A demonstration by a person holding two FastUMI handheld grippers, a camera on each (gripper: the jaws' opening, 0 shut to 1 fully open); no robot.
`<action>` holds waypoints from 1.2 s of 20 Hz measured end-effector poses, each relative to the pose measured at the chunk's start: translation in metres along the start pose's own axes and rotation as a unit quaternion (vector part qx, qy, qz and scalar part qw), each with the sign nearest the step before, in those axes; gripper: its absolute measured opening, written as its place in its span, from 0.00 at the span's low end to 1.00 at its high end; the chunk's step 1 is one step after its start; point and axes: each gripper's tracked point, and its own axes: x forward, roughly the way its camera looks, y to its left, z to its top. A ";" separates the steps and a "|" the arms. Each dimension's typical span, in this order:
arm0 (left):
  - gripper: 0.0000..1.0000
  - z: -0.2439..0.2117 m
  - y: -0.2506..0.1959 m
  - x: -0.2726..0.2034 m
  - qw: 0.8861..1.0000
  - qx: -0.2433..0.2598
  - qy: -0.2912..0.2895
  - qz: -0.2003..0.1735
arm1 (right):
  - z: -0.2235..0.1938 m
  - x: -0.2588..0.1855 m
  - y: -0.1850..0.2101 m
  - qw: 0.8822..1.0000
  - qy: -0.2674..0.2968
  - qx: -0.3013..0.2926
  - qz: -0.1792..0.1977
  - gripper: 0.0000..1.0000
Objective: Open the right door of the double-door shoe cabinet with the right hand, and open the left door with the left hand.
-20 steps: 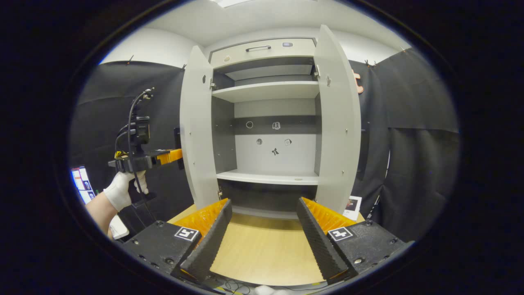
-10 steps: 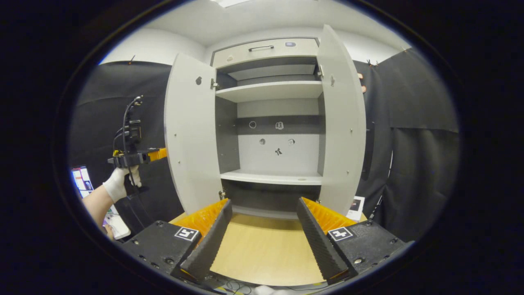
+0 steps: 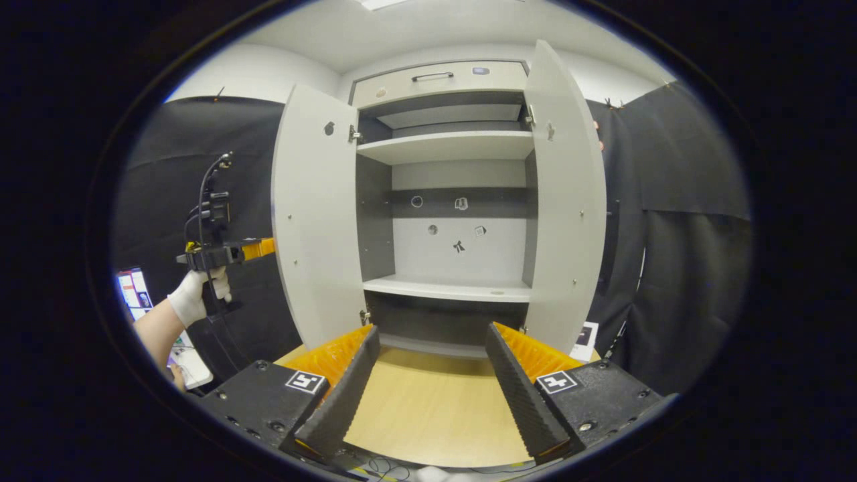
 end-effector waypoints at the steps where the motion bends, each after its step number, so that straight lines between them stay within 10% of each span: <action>1: 0.00 0.001 0.001 0.001 1.000 0.001 -0.001 0.000 | 0.000 0.001 0.002 1.000 0.001 -0.001 0.001 0.98; 10: 0.15 0.000 0.009 -0.042 1.000 0.013 -0.002 0.012 | 0.004 0.008 0.002 1.000 -0.001 -0.001 0.008 1.00; 14: 0.96 -0.015 0.010 -0.071 0.999 0.031 0.016 0.042 | 0.005 0.012 -0.002 1.000 -0.005 0.002 0.006 0.99; 24: 0.96 -0.049 -0.033 -0.122 0.994 0.007 0.043 0.098 | 0.002 0.019 -0.018 1.000 -0.002 0.005 -0.014 0.98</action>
